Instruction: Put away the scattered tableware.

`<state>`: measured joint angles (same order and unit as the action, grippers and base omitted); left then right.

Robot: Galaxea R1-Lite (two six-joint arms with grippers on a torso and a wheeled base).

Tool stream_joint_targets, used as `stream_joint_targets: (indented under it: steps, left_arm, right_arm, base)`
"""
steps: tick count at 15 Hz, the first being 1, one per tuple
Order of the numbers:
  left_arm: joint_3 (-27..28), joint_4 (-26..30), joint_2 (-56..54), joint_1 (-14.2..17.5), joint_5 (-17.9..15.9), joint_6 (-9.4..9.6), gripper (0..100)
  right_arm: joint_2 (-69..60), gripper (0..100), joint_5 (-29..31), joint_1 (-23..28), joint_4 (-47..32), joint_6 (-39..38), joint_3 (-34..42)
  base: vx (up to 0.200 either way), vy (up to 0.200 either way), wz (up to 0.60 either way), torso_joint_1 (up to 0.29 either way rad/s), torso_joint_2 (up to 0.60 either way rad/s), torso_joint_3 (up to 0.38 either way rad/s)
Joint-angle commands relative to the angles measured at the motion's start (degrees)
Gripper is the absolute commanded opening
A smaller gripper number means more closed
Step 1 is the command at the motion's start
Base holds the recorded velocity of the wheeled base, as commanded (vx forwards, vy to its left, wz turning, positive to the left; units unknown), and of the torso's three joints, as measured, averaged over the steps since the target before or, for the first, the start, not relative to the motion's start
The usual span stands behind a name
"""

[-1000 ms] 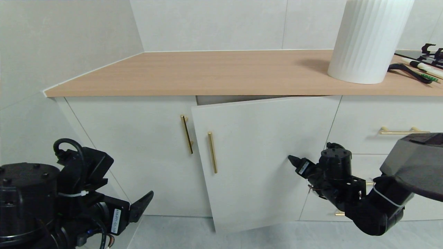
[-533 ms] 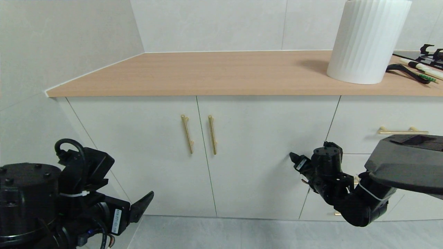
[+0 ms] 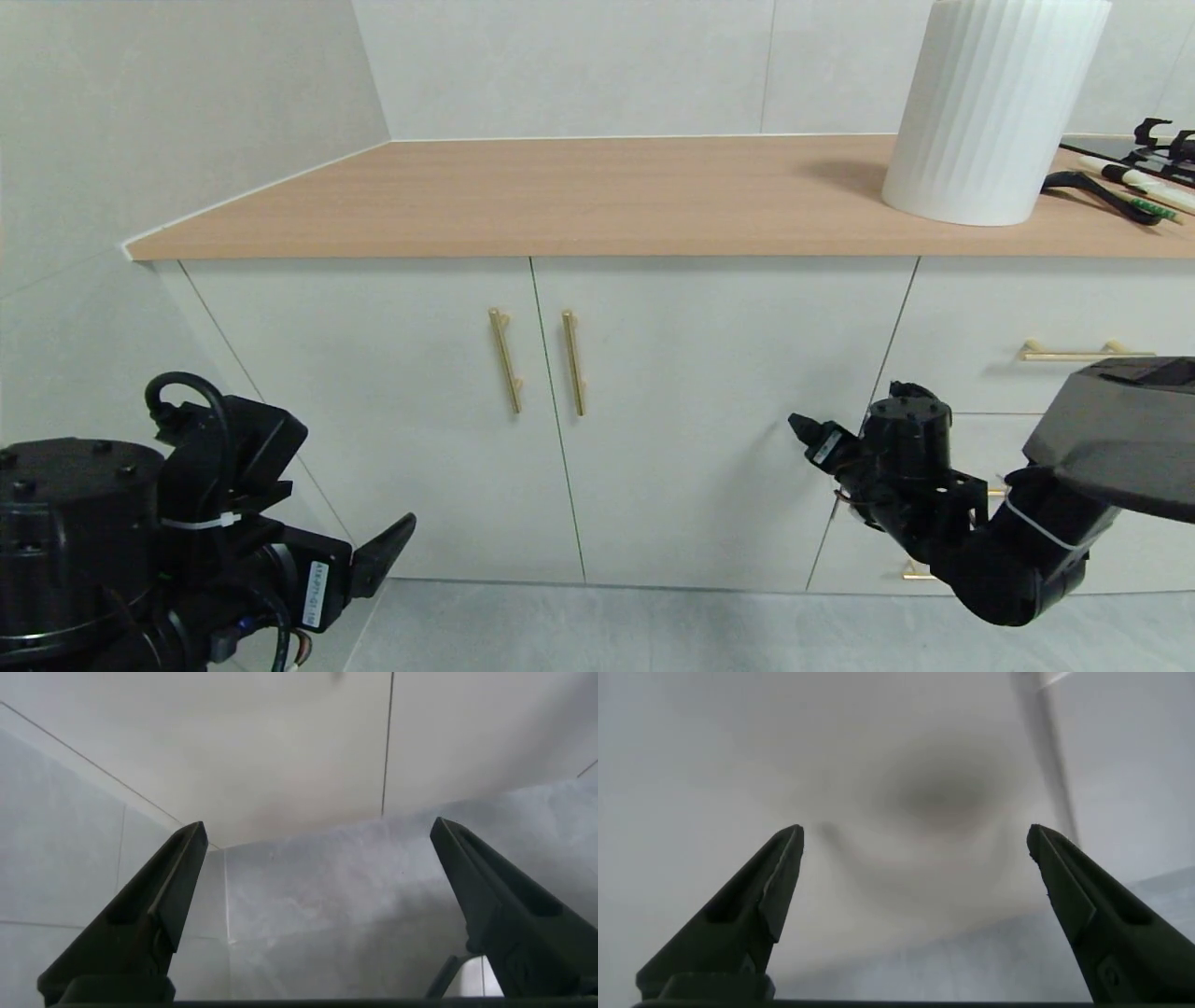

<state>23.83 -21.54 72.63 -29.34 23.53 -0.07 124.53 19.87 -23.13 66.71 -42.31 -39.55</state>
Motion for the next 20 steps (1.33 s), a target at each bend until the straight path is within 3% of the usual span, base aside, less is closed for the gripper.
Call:
stream_joint_targets:
  steps: [1, 3, 6, 7, 8, 9, 10, 12, 13, 14, 15, 17, 18, 20]
  left_arm:
    - [0.1, -1.7, -0.1, 0.2, 0.0, -0.81, 100]
    - [-0.8, -5.7, -1.0, 1.7, 0.3, -1.68, 100]
    - [-8.7, -9.0, -9.0, 5.4, 3.0, -3.27, 100]
    - [-12.4, -8.9, -12.4, 5.6, 3.0, -5.29, 100]
    - [-18.5, -8.8, -17.7, 5.7, 3.0, -8.45, 100]
    - [-22.7, -8.6, -23.4, 5.7, 3.0, -8.98, 100]
    - [-23.8, -5.5, -30.7, 5.7, 3.0, -8.72, 100]
    - [-22.9, 5.8, -43.5, 6.1, 2.9, -7.84, 100]
    - [-21.0, 16.5, -52.2, 9.8, 2.8, -5.82, 100]
    - [-20.3, 20.7, -56.7, 11.4, 2.8, -4.67, 100]
    - [-19.4, 24.8, -62.1, 13.3, 2.3, -2.21, 100]
    - [-19.4, 26.6, -66.4, 16.9, 2.0, 1.22, 100]
    - [-20.0, 26.6, -67.1, 18.9, 2.2, 2.80, 100]
    - [-20.3, 26.5, -67.1, 21.7, 2.2, 2.89, 100]
  right_arm:
    - [-12.3, 100, -2.8, -0.8, -0.1, 4.7, 8.3]
    - [-22.2, 100, -2.6, -0.9, -0.1, 11.8, 13.8]
    - [-44.4, 100, -2.1, -0.8, -1.4, 19.6, 24.0]
    - [-49.6, 100, -1.8, -0.3, -2.6, 21.7, 26.4]
    - [-57.8, 100, -1.1, 0.4, -5.4, 25.8, 30.9]
    - [-64.7, 100, -1.2, 1.2, -8.7, 28.6, 33.7]
    - [-71.0, 100, -1.2, 1.2, -13.8, 29.5, 35.8]
    - [-81.3, 100, -1.1, 1.2, -24.5, 29.5, 36.3]
    - [-91.8, 100, -1.1, 1.7, -36.4, 29.7, 35.9]
    - [-96.1, 100, -1.1, 3.6, -42.3, 29.7, 35.8]
    - [-100.4, 100, -1.4, 8.4, -48.1, 29.8, 35.7]
    - [-107.5, 100, -1.6, 12.3, -52.6, 32.6, 35.5]
    - [-113.4, 100, -1.1, 14.7, -54.8, 38.0, 35.5]
    - [-118.8, 100, 0.3, 17.1, -58.7, 43.6, 36.5]
  base:
    - [0.000, 0.000, 0.00, 0.000, 0.00, 0.000]
    - [0.000, 0.000, 0.00, 0.000, 0.00, 0.000]
    - [0.000, 0.000, 0.00, 0.000, 0.00, 0.000]
    - [0.000, 0.000, 0.00, 0.000, 0.00, 0.000]
    - [0.000, 0.000, 0.00, 0.000, 0.00, 0.000]
    - [0.000, 0.000, 0.00, 0.000, 0.00, 0.000]
    - [0.000, 0.000, 0.00, 0.000, 0.00, 0.000]
    - [0.000, 0.000, 0.00, 0.000, 0.00, 0.000]
    - [0.000, 0.000, 0.00, 0.000, 0.00, 0.000]
    - [0.000, 0.000, 0.00, 0.000, 0.00, 0.000]
    - [0.000, 0.000, 0.00, 0.000, 0.00, 0.000]
    - [0.000, 0.000, 0.00, 0.000, 0.00, 0.000]
    - [0.000, 0.000, 0.00, 0.000, 0.00, 0.000]
    - [0.000, 0.000, 0.00, 0.000, 0.00, 0.000]
